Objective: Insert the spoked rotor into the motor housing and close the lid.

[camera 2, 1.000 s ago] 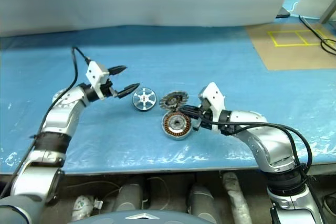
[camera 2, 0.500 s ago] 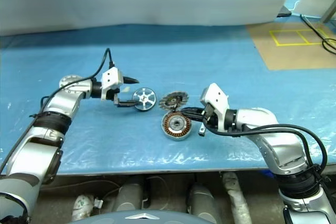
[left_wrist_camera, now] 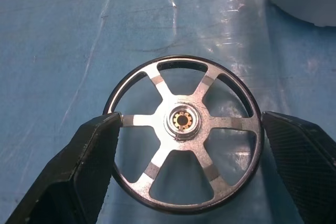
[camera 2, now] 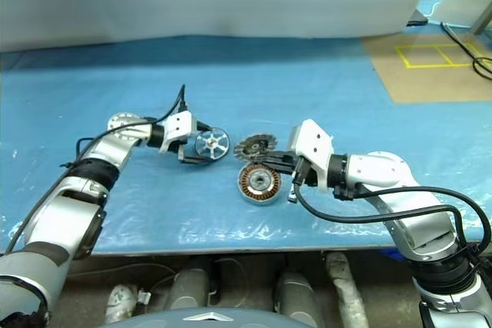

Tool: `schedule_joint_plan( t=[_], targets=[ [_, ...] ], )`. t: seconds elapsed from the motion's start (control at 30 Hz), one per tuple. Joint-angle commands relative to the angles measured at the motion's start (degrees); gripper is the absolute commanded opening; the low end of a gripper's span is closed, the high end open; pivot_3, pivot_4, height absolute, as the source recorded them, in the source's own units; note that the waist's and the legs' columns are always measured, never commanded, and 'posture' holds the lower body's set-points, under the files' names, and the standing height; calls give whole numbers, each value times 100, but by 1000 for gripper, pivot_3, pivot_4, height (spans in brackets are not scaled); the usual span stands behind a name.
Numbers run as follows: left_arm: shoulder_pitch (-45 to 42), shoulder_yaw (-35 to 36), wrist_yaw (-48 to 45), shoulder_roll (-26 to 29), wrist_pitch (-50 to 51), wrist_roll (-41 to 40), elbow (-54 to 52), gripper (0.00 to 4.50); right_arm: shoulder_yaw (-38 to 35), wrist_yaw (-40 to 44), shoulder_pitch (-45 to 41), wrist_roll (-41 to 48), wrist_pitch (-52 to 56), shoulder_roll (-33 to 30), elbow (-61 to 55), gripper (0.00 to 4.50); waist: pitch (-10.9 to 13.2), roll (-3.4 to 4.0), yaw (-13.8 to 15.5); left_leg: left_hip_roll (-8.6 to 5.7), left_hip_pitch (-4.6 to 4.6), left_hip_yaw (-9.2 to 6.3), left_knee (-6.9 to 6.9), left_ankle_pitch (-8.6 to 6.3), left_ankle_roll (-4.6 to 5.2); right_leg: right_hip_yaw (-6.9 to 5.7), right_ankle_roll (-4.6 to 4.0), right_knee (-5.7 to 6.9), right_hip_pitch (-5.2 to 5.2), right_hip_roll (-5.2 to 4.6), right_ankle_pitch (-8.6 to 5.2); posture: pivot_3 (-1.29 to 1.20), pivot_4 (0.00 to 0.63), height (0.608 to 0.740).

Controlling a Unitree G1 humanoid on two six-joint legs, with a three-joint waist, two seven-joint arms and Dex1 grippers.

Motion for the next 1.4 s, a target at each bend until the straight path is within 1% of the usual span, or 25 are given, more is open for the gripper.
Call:
schedule_joint_plan(
  t=[0.03,0.23,0.4,0.57,0.7,1.0,1.1,1.2,1.23,1.4],
  targets=[
    [-206,32,117,-52,91,41,16,4500,7,-18,-19,-68,-165,-18,-72,49,0,-1,2,0,0,0,0,0,0,0,0,0,0,0,0,0,150,740],
    [-264,153,218,-160,881,-44,10,4500,35,-19,61,-259,-348,-24,45,49,1,-1,-5,0,-1,-1,1,0,0,0,0,1,-1,1,0,0,150,740],
    [-240,-38,396,-106,953,253,48,4500,94,-41,69,-415,-434,-11,98,49,1,-1,-16,1,2,-1,1,0,1,0,-2,0,1,0,1,0,150,740],
    [-306,244,98,-196,1629,-167,-114,4500,116,-55,107,-486,-459,-16,76,49,1,-1,-20,2,4,-1,4,0,1,0,-3,1,2,0,2,0,150,740],
    [-234,363,-407,-71,1977,-453,-346,4500,111,-60,130,-495,-438,-50,38,49,2,-2,-15,2,2,-1,4,0,2,0,-5,0,0,0,2,0,150,740],
    [-115,537,-295,-53,1886,-606,-471,4500,183,-52,94,-578,-432,-56,79,49,3,-4,-12,1,-1,-1,2,0,3,-1,-5,-2,-1,-1,2,0,150,740],
    [-162,754,-86,-165,1857,-789,-514,3908,206,-20,78,-605,-447,-65,98,0,4,-5,-11,2,-1,-1,2,0,3,-1,-6,-2,-1,-1,1,0,150,740],
    [-193,838,-72,-187,2136,-876,-569,2867,244,15,68,-641,-471,-83,119,0,5,-6,-10,2,-1,-1,3,0,3,-1,-6,-3,-1,-1,1,0,150,740],
    [-203,836,-61,-181,2287,-875,-571,2867,248,28,69,-649,-477,-84,125,0,5,-6,-11,2,-1,-1,3,0,3,-1,-6,-2,-1,-1,1,0,150,740],
    [-96,602,-137,-51,2330,-628,-572,2867,260,55,56,-661,-469,-55,142,0,8,-8,-18,2,-2,-1,1,0,3,-1,-6,-3,-2,0,1,0,150,740]
  ],
)
